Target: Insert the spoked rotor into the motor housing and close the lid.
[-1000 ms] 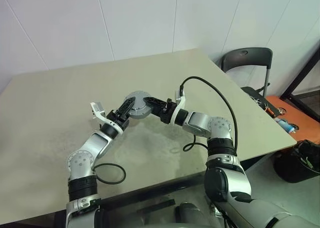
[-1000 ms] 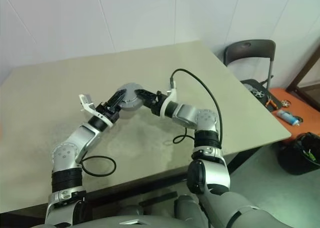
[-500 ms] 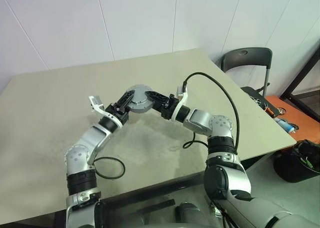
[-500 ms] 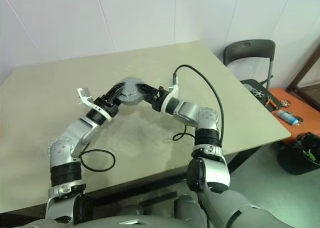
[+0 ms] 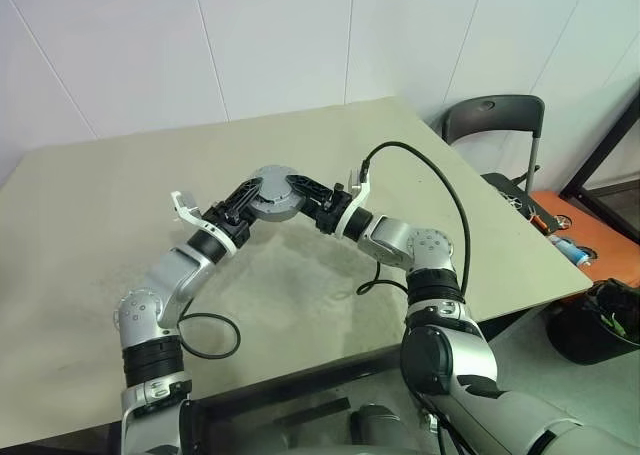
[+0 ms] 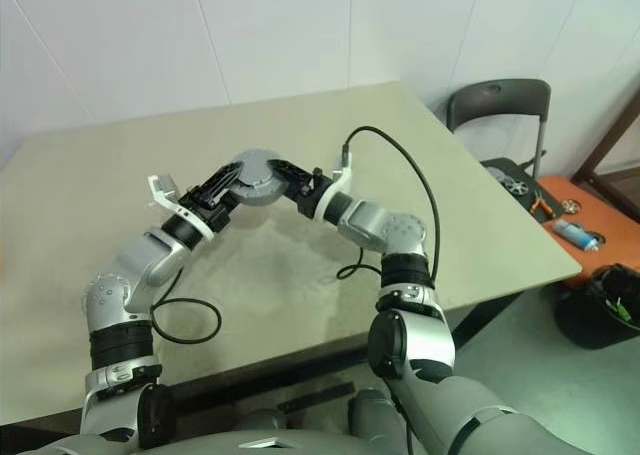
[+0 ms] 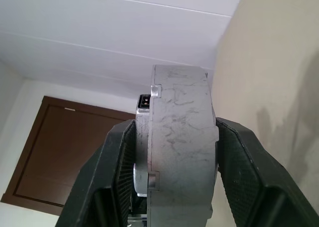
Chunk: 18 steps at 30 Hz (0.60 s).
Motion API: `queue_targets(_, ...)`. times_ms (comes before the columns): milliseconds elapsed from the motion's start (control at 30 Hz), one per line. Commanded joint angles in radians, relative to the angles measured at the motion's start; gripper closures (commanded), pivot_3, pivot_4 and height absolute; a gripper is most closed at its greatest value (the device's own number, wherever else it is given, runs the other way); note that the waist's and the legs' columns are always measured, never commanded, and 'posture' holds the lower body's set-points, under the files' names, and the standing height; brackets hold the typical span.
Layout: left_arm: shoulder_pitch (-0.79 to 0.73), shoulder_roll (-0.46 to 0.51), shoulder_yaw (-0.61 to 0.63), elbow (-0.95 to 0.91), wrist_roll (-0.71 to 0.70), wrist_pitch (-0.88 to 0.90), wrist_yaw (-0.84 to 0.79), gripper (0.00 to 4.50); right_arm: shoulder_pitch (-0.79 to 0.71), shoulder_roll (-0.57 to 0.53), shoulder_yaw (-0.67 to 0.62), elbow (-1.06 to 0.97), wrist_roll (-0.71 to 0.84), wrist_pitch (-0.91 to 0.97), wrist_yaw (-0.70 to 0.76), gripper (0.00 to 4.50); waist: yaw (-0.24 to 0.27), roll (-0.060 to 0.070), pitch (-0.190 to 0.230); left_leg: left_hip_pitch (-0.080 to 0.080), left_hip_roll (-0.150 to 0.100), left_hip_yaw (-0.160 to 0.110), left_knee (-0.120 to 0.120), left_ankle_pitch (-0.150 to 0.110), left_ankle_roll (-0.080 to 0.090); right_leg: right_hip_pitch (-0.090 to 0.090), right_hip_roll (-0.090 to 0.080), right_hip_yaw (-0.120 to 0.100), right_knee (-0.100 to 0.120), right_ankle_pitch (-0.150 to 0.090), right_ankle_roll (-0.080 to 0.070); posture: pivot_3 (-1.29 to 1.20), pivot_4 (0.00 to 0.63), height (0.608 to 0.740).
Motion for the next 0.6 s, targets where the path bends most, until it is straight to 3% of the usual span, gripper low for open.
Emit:
queue_targets(33, -0.017, -0.007, -0.141, -0.067, -0.065, 0.135, -0.034, 2.13, -0.045, 0.047, 0.037, 0.008, -0.024, -0.018, -0.004, 2.39, 0.0, 0.0, 0.0, 0.0, 0.0, 0.0, 0.0, 0.0, 0.0, 0.0, 0.0, 0.0, 0.0, 0.0, 0.0, 0.0, 0.0, 0.74)
queue_targets(600, 0.003, 0.07, -0.163, -0.069, -0.077, 0.175, -0.09, 2.3, -0.073, 0.053, 0.035, 0.035, -0.059, -0.038, 0.029, 2.39, 0.0, 0.0, 0.0, 0.0, 0.0, 0.0, 0.0, 0.0, 0.0, 0.0, 0.0, 0.0, 0.0, 0.0, 0.0, 0.0, 0.0, 0.74)
